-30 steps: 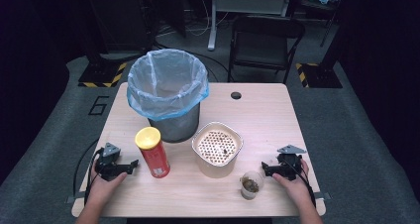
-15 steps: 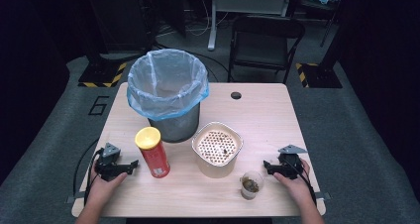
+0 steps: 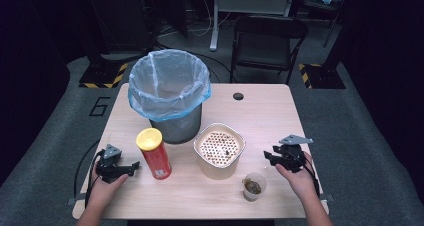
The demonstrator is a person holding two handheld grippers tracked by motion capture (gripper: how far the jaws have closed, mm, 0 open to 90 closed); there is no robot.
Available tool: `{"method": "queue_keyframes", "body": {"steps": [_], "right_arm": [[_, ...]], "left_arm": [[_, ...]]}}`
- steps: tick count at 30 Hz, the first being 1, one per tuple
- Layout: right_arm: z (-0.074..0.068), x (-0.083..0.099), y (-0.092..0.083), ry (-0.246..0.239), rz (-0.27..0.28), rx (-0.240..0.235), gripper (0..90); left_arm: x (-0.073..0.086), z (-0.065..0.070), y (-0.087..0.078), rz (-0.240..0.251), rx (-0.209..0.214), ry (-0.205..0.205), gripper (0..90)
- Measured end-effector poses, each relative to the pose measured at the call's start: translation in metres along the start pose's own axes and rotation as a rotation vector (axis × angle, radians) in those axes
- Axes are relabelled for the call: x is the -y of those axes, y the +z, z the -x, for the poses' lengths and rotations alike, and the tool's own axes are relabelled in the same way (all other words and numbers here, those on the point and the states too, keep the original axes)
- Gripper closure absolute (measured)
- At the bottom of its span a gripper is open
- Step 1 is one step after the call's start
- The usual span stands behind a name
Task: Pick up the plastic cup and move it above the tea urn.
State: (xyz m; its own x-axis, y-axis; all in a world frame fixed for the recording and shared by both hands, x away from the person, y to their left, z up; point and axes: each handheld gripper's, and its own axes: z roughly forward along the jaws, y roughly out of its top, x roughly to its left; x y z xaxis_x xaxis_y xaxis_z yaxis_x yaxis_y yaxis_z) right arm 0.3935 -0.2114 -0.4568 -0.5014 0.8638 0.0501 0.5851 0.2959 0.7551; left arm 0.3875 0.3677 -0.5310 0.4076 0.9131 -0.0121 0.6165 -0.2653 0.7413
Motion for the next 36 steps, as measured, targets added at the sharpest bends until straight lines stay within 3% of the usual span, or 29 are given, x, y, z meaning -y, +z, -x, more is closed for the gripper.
{"method": "queue_keyframes", "body": {"steps": [7,14,20,23,24,28,30,36], "right_arm": [[-0.015,-0.039,-0.003,-0.054,0.028,-0.104,68.4],[-0.033,-0.062,-0.002,-0.059,0.067,-0.151,65.8],[-0.047,-0.07,0.001,-0.068,0.075,-0.189,58.0],[-0.051,-0.072,0.007,-0.084,0.056,-0.191,60.2],[-0.054,-0.072,0.013,-0.097,0.033,-0.194,65.1],[-0.058,-0.071,0.02,-0.112,0.013,-0.184,66.7],[-0.059,-0.069,0.019,-0.113,0.016,-0.209,71.9],[-0.064,-0.064,0.012,-0.162,0.011,-0.242,73.4]], "left_arm": [[0.0,0.0,0.0,0.0,0.0,0.0,11.5],[0.0,0.0,0.0,0.001,-0.002,-0.001,11.5],[0.0,0.0,0.0,0.004,-0.001,-0.002,11.5],[0.0,0.0,0.0,0.005,-0.003,-0.002,11.5],[0.0,0.0,0.0,0.002,-0.002,-0.001,11.5],[0.0,0.0,0.0,0.001,-0.001,-0.001,11.5],[0.0,0.0,0.0,0.004,-0.001,-0.002,11.5],[0.0,0.0,0.0,0.001,-0.003,-0.001,11.5]]}}
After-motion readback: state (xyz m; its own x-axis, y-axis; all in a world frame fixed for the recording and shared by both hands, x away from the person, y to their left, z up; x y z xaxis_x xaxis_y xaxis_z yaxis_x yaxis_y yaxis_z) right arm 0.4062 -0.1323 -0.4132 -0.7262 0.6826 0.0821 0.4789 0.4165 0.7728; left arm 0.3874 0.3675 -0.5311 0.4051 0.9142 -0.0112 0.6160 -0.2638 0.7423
